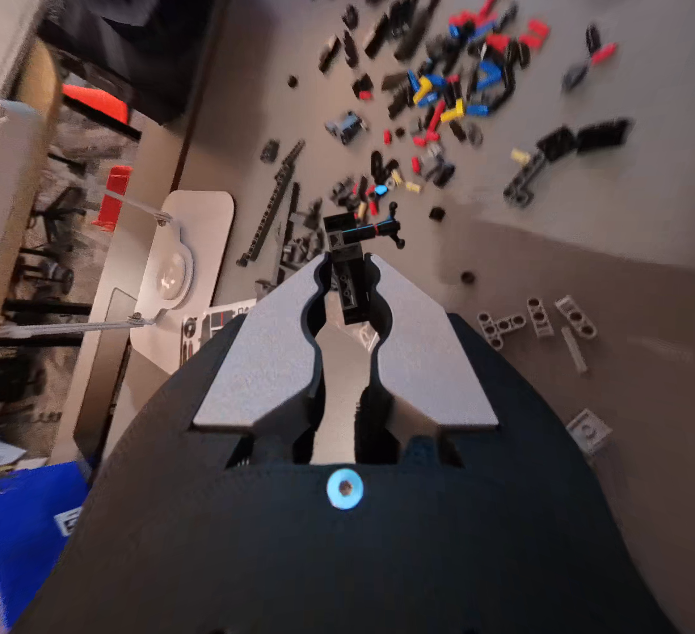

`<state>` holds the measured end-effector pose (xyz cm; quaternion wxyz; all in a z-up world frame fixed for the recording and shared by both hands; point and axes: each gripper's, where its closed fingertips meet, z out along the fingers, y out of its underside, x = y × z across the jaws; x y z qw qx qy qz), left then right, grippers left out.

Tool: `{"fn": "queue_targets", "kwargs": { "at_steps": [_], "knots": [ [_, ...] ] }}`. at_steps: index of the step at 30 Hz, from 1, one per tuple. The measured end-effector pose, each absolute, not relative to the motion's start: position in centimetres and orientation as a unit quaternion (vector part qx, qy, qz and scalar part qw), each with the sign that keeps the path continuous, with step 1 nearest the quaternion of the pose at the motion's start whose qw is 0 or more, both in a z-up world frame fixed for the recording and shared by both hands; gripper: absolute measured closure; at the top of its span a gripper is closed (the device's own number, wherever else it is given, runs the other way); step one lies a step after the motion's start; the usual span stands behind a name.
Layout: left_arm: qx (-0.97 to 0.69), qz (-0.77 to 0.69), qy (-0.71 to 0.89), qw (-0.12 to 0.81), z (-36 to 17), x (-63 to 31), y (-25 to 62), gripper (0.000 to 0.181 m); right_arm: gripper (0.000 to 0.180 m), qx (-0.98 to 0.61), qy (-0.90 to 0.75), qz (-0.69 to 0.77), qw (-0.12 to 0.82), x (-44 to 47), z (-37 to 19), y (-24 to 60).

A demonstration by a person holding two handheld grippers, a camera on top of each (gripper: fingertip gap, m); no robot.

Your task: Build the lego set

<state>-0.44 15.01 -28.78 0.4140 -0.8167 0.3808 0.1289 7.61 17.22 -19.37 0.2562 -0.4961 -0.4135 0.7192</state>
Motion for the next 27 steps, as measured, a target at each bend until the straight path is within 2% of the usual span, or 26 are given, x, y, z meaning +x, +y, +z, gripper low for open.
{"fn": "queue_targets", "kwargs": {
  "at_steps": [3,5,11,14,20,27],
  "knots": [
    [-0.833,0.114,0.402,0.363,-29.9,-0.5,14.3,0.166,0.175,-0.509,-0.426,0.700,0.264,8.1,-20.6,17.1],
    [-0.845,0.081,0.385,0.363,-29.7,-0.5,14.4,0.166,0.175,-0.513,-0.435,0.689,0.270,8.4,-21.2,17.0],
    [-0.837,-0.118,0.231,0.481,-26.7,0.6,15.5,0.166,0.175,-0.508,-0.424,0.703,0.260,8.8,-21.1,17.0],
    [-0.854,-0.175,0.228,0.434,-28.7,1.7,14.8,0.166,0.175,-0.506,-0.439,0.695,0.259,8.7,-21.3,16.8],
    [-0.894,-0.086,0.362,0.251,-34.0,1.3,12.7,0.166,0.175,-0.510,-0.463,0.676,0.262,8.8,-22.3,16.5],
    [-0.885,-0.047,0.400,0.235,-35.3,0.9,13.8,0.164,0.175,-0.510,-0.522,0.622,0.284,8.7,-23.9,15.3]
  ]
}}
